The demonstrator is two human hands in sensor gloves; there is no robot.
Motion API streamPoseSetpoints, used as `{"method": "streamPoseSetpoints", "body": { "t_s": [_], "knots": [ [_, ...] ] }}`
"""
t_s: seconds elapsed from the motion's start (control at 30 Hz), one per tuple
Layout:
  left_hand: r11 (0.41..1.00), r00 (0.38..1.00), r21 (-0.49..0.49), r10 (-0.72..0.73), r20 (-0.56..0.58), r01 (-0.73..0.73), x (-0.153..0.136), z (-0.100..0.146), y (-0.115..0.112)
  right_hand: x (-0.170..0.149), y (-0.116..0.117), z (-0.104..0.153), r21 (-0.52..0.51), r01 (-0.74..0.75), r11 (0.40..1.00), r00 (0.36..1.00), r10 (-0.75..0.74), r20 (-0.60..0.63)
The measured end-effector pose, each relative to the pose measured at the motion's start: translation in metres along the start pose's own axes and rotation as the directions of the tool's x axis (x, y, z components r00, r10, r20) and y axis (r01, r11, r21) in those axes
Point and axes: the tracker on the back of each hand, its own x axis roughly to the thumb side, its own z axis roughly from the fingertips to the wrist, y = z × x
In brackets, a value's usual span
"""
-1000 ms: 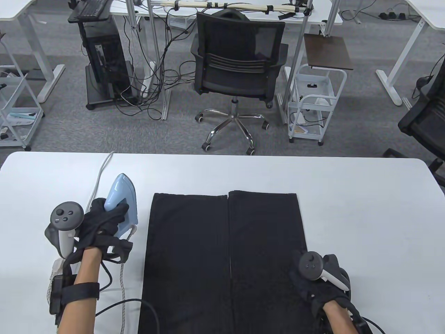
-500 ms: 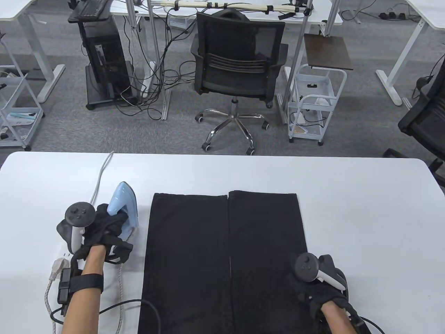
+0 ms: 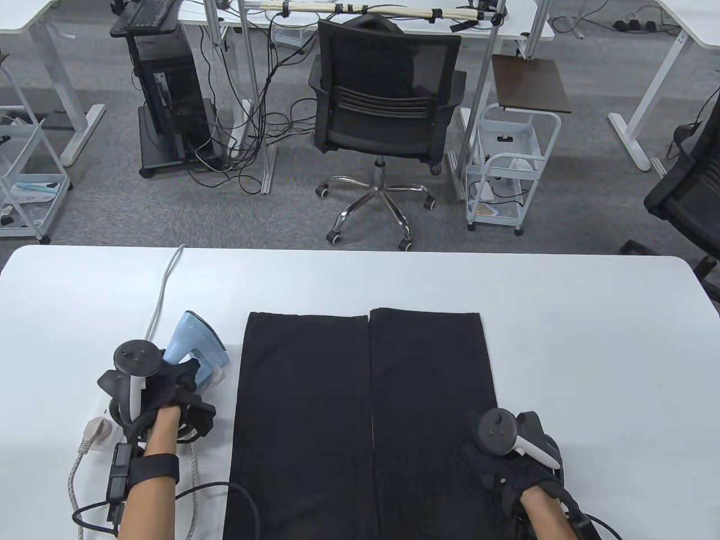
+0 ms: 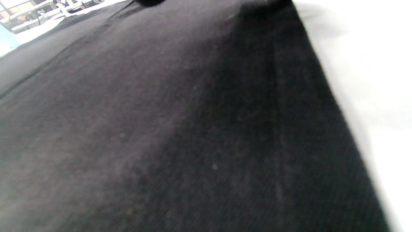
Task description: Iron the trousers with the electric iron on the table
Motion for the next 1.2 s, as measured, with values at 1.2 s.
{"method": "streamPoseSetpoints", "body": {
  "t_s": [1.2],
  "knots": [
    [0.744,0.754,-0.167,-0.657,-0.008,0.647,-0.049,0.017,0.058,0.02,0.0,0.015,-0.057,-0.05,0.997,0.994,0.055,0.097]
  ]
}}
